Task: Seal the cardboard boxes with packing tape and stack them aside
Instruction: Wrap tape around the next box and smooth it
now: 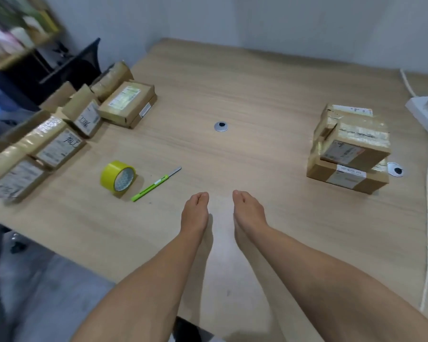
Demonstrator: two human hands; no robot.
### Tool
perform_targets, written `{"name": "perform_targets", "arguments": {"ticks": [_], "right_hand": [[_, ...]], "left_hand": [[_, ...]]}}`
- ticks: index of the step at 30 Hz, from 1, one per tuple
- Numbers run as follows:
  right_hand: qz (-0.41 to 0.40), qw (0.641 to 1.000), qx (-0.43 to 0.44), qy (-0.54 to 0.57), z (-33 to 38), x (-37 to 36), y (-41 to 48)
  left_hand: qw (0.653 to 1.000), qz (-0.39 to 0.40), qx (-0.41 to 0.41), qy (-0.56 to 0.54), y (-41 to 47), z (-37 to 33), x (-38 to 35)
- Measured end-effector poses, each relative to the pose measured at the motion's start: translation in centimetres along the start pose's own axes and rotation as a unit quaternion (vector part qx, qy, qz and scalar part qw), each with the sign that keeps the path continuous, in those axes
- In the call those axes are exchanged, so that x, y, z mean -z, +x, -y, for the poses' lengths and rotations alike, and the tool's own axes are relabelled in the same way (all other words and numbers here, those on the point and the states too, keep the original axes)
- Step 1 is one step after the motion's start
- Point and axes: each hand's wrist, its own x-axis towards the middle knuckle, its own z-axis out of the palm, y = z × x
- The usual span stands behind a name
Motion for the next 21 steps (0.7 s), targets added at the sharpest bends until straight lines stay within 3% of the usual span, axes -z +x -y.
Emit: {"name": "perform_targets", "arguments": {"ticks": [12, 21], "right_hand": [[0.042, 0.999, 0.010, -0.019, 6.4, -15.9, -4.5], [0.056, 0.997, 0.031, -0.035, 9.3, -22.7, -6.6]], "left_hand": [[0.998, -0.052, 0.019, -0.008, 3.3, 6.0, 17.2], [0.997, -0.072, 0.017, -0.029, 4.5, 8.3, 24.4]]}}
